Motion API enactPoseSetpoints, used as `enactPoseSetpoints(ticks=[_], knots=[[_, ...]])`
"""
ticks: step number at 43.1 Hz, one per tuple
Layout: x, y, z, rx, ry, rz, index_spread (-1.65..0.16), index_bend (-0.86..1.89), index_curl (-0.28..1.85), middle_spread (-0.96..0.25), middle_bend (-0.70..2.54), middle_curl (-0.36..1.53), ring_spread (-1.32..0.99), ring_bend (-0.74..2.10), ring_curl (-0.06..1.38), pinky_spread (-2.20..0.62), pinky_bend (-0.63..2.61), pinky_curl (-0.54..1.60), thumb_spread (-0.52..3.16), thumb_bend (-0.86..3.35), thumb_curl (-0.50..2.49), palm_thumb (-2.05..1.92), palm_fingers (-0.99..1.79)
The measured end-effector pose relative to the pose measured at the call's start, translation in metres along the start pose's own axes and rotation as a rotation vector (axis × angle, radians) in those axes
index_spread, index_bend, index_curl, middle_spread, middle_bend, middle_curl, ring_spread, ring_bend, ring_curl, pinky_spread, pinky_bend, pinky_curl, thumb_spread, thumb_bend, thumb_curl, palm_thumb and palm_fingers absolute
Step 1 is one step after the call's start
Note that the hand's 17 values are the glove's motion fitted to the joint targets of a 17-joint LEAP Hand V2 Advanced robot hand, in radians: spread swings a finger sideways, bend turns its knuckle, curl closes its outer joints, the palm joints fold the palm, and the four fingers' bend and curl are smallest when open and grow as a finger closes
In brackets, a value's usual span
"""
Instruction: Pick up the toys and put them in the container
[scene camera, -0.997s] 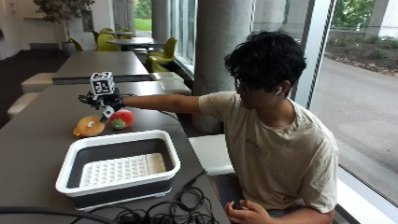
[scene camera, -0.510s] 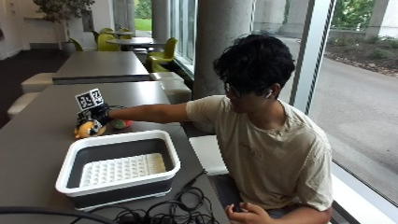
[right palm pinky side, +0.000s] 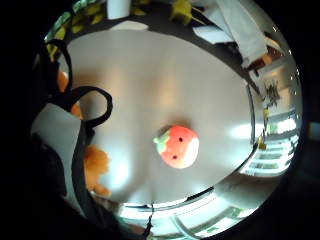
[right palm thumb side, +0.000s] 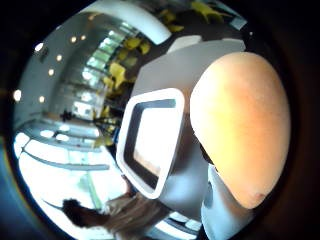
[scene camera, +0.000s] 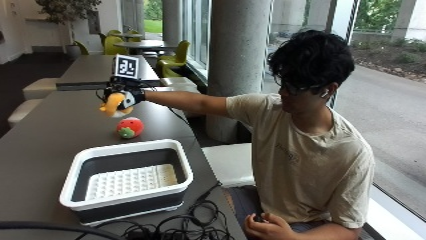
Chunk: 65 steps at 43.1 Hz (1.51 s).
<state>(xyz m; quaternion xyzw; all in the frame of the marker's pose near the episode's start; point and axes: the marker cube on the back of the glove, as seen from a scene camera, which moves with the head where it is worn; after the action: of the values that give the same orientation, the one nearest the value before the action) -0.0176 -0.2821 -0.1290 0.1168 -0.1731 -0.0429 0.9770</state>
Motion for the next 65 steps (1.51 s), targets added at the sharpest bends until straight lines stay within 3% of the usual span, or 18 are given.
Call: enactPoseSetpoints(ticks=[4, 11, 26, 31, 35, 37, 40, 48, 65], knots=[[-0.055, 0.017, -0.018, 0.007, -0.004, -0.054, -0.36, 0.37, 0.16, -0.3, 0.65, 0.34, -0.44, 1.0, 0.58, -0.39, 1.04, 0.38, 0.87, 0.22, 0.64, 0.69, 0.99], [-0.164, 0.025, -0.005, -0.023, -0.046, -0.3, -0.38, 0.42, 0.18, -0.33, 0.66, 0.37, -0.46, 0.98, 0.59, -0.4, 1.05, 0.4, 0.79, 0.13, 0.68, 0.6, 0.9], [-0.255, 0.028, 0.055, -0.27, 0.06, -0.322, -0.36, 0.18, 0.17, -0.31, 0.5, 0.39, -0.46, 1.0, 0.61, -0.39, 1.18, 0.43, 0.88, 0.07, 0.73, 0.56, 0.68], [-0.262, 0.03, 0.059, -0.313, 0.102, -0.318, -0.34, 0.16, 0.17, -0.27, 0.47, 0.41, -0.43, 0.97, 0.61, -0.35, 1.15, 0.42, 1.04, 0.0, 0.69, 0.42, 0.55], [-0.258, 0.033, 0.057, -0.331, 0.116, -0.304, -0.32, 0.12, 0.17, -0.22, 0.41, 0.41, -0.4, 0.92, 0.61, -0.3, 1.18, 0.43, 1.15, -0.01, 0.64, 0.4, 0.27], [-0.256, 0.033, 0.054, -0.322, 0.117, -0.304, -0.3, 0.08, 0.18, -0.15, 0.28, 0.38, -0.32, 0.81, 0.6, -0.24, 1.28, 0.47, 1.18, -0.03, 0.61, 0.36, -0.07], [-0.253, 0.035, 0.049, -0.308, 0.102, -0.301, -0.29, 0.08, 0.17, -0.1, 0.24, 0.36, -0.24, 0.66, 0.54, -0.19, 1.35, 0.46, 1.21, -0.04, 0.57, 0.3, -0.18], [-0.238, 0.045, 0.034, -0.271, 0.116, -0.31, -0.28, 0.15, 0.19, -0.04, 0.18, 0.35, -0.13, 0.46, 0.44, -0.1, 1.27, 0.41, 1.24, -0.04, 0.48, 0.16, -0.15], [-0.181, 0.099, 0.004, -0.226, 0.165, -0.289, -0.28, 0.15, 0.23, -0.01, 0.16, 0.33, -0.06, 0.38, 0.4, -0.06, 1.15, 0.35, 1.29, -0.02, 0.38, 0.07, -0.09]])
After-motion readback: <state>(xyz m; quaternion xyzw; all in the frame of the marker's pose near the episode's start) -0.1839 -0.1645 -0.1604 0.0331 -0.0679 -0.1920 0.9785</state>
